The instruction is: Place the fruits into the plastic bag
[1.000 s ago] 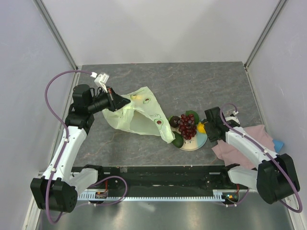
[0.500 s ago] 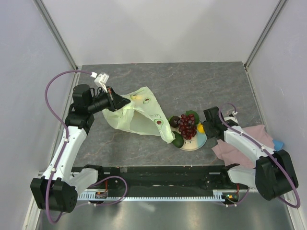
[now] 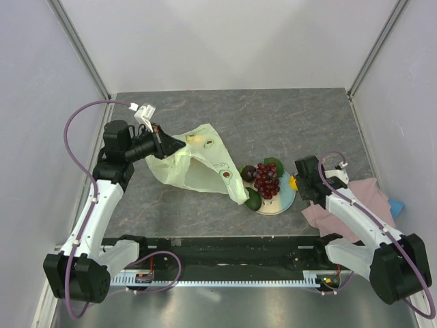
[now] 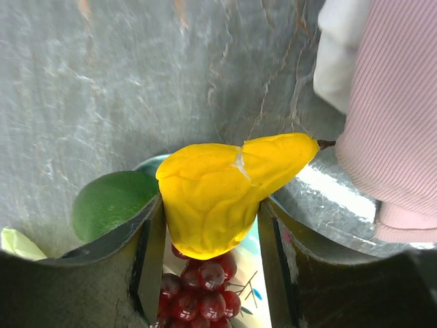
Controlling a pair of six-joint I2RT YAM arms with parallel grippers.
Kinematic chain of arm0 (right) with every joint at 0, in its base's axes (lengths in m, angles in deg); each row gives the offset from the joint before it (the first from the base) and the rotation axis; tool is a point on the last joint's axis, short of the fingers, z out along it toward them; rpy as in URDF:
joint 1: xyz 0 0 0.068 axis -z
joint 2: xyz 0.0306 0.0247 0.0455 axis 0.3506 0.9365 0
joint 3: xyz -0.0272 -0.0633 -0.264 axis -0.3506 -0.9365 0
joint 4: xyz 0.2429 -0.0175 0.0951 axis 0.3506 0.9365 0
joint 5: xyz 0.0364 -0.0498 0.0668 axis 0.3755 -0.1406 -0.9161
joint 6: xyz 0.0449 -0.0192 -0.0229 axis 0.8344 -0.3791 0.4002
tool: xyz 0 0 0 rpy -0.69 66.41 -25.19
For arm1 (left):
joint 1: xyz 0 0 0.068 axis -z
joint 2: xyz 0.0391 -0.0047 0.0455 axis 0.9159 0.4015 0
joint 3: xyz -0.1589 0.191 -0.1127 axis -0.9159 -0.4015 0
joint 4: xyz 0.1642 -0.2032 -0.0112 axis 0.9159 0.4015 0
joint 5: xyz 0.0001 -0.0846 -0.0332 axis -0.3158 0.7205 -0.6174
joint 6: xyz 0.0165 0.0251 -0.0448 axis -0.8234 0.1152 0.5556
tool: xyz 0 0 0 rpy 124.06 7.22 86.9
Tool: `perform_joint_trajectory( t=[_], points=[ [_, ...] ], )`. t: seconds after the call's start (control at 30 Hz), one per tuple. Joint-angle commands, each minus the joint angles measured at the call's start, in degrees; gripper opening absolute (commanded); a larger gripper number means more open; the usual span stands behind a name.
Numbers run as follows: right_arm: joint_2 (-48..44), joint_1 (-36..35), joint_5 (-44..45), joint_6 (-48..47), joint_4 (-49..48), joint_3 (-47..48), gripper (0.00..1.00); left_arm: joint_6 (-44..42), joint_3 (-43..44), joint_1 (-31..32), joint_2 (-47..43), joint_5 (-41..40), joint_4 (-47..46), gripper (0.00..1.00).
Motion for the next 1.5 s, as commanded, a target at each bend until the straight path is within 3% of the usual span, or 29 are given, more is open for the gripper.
perform_joint_trajectory(
  t=[0.0,0.2,0.27,0.3,0.33,0.4,0.5,0.7,0.8,1.1,1.3,1.47],
  points=[
    [-3.8,0.1,5.1,-5.0,0.8,3.3,0.0,-2.5,2.2,-0.3,-0.5,-0.5,0.0,0.02],
    [-10.4,0.1,1.2,-18.0,-5.9,5.9,0.0,-2.5,2.2,-0.3,-0.6,-0.6,0.0,0.02],
    [-13.1,0.0,-3.2,-23.5,-18.1,2.1,0.0,-2.5,2.2,-0.3,-0.6,-0.6,0.1,0.02],
    [-16.0,0.0,-9.8,-28.1,-23.9,0.0,0.0,-2.5,2.2,-0.3,-0.6,-0.6,0.0,0.02],
    [-17.2,-0.1,-12.6,-29.0,-35.2,-2.1,0.0,-2.5,2.2,-0.3,-0.6,-0.6,0.0,0.02],
    [-17.6,-0.4,-19.1,-29.7,-43.4,-6.0,0.0,-2.6,2.2,-0.3,-0.6,-0.5,0.0,0.02],
    [-10.5,-2.2,-30.0,-35.9,-48.6,-1.8,0.0,-2.5,2.2,-0.3,-0.6,-0.6,0.0,0.02],
    [3.4,-20.4,-43.4,-48.0,-60.2,8.4,0.0,-2.6,2.2,-0.3,-0.7,-0.6,0.2,0.01],
    [7.0,-25.8,-47.8,-51.1,-65.1,10.3,0.0,-2.7,2.2,-0.3,-0.8,-0.9,0.3,0.02],
    [19.4,-33.0,-62.6,-53.6,-61.8,18.7,0.0,-2.8,2.3,-0.3,-0.6,-0.7,0.5,0.02],
    [22.2,-33.6,-61.7,-55.4,-55.6,18.8,0.0,-3.1,2.4,-0.3,-0.6,-1.2,0.7,0.02],
    [20.7,-33.4,-53.4,-58.3,-48.6,18.3,0.0,-3.1,2.4,-0.3,-0.6,-1.3,0.8,0.01]
  ],
)
